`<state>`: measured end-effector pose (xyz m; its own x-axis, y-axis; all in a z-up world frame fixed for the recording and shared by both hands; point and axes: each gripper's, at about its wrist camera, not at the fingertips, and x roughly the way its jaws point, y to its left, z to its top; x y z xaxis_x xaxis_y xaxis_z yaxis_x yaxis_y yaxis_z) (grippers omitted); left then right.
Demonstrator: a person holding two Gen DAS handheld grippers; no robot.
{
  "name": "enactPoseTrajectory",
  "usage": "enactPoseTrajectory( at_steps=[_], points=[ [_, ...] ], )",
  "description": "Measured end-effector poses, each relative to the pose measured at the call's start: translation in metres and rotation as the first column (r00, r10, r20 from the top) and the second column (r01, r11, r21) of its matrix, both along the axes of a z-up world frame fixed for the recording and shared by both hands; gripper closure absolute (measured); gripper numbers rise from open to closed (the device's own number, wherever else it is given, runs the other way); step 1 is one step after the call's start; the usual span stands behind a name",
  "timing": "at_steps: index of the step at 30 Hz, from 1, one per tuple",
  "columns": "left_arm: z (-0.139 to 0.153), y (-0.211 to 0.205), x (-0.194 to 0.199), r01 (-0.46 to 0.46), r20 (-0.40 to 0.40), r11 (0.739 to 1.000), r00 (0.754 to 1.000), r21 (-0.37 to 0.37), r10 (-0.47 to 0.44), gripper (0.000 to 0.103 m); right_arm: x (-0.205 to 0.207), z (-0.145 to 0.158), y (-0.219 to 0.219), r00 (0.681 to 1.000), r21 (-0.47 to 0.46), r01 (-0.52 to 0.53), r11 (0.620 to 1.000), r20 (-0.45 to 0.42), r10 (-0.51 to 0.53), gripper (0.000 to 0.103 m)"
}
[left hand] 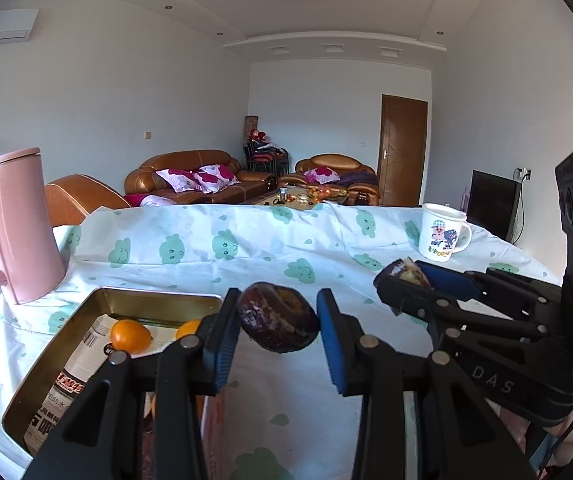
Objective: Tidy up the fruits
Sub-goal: 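Carry the cake with the right tool while the left tool carries the date toward the tin, then lower both tools into the tin and open them to drop cake and date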
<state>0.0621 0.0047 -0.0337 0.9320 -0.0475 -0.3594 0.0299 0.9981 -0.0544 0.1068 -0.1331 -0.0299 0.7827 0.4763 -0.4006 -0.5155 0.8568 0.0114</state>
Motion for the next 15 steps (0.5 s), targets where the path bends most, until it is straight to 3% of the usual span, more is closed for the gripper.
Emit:
enactPoseTrajectory(
  at_steps=[15],
  points=[
    [0.009, 0.056, -0.030, -0.103, -0.006, 0.995, 0.995, -0.016, 0.103, 0.063, -0.009, 0.011, 0.062, 0.992, -0.018, -0.125, 0.992, 0.003, 0.125, 0.067]
  ],
)
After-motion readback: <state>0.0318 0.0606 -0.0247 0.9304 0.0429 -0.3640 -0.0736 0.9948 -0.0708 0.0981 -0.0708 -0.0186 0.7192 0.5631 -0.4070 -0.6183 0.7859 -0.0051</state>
